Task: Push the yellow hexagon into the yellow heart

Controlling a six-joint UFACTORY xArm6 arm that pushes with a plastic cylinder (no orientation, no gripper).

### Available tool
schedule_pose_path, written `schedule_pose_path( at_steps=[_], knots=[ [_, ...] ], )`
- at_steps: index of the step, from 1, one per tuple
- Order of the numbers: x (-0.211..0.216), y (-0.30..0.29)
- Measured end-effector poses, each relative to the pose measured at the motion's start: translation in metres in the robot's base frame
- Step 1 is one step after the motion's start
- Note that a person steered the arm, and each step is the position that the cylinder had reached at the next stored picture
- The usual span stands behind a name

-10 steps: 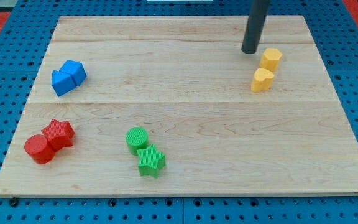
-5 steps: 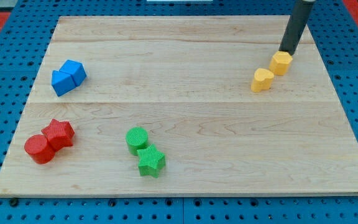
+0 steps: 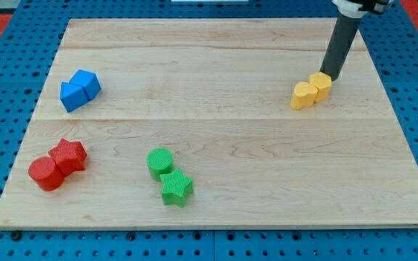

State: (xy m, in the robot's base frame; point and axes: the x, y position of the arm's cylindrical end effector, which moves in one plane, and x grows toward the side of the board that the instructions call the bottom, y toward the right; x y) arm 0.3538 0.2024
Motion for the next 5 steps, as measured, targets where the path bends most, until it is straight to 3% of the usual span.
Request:
schedule_pose_path(
  at_steps=[5],
  knots=[
    [-0.0047, -0.0012]
  ],
)
